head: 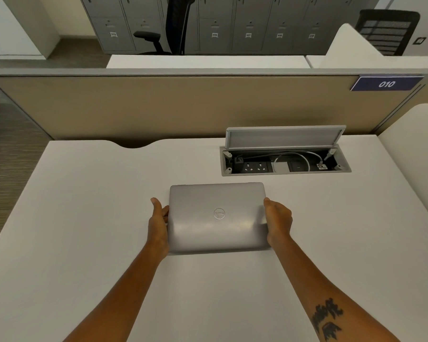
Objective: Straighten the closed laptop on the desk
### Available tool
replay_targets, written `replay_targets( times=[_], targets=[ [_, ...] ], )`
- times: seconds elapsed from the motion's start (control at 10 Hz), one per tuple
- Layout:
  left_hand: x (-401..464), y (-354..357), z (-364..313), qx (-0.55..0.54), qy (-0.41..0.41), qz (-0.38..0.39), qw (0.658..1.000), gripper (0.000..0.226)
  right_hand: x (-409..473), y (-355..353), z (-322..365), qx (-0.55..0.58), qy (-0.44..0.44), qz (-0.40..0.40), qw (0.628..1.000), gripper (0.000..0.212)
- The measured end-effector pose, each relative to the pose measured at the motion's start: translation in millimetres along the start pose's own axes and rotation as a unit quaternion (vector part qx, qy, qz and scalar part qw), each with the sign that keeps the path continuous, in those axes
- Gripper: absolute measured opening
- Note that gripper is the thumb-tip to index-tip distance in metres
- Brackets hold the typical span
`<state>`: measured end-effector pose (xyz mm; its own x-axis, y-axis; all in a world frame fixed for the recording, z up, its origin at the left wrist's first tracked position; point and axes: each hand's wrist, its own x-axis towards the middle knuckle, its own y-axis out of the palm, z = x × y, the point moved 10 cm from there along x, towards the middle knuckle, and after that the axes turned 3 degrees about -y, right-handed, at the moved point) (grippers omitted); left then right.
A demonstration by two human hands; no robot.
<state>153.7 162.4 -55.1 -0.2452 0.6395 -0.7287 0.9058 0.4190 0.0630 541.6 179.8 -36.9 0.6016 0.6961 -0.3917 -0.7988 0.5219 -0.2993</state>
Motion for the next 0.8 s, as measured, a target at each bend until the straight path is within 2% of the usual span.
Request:
replay_targets(
  times=[0.3, 0.4, 0.5, 0.6, 0.7, 0.8],
  targets=[
    [-8.6, -0.3, -4.6, 0.029, 0.007, 0.006, 1.0, 0.069, -2.4, 3.1, 3.5, -0.011, -0.026, 0.023, 0.999, 0.031],
    [-15.4, 0.4, -9.5, 0.074, 0.026, 0.012, 0.997, 0.068, -7.4, 2.7, 6.6, -0.029, -0.049, 0.052, 0.997, 0.01],
    [-21.3, 2.6, -16.9, 0.153, 0.058, 0.01, 0.986, 0.066, -13.4, 4.2, 15.5, -0.079, -0.098, 0.082, 0.989, 0.004],
    [-28.6, -0.5, -31.0, 0.272, 0.133, -0.025, 0.953, 0.064, -18.5, 10.0, 18.9, -0.187, -0.139, 0.118, 0.965, 0.045],
    [-43.0, -4.7, -49.2, 0.414, 0.21, -0.086, 0.882, 0.07, -32.7, 11.0, 32.7, -0.281, -0.198, 0.13, 0.93, 0.065],
    [-58.0, 0.5, -71.1, 0.487, 0.318, -0.108, 0.806, 0.08, -48.8, 14.8, 57.2, -0.337, -0.301, 0.127, 0.883, 0.074]
  ],
)
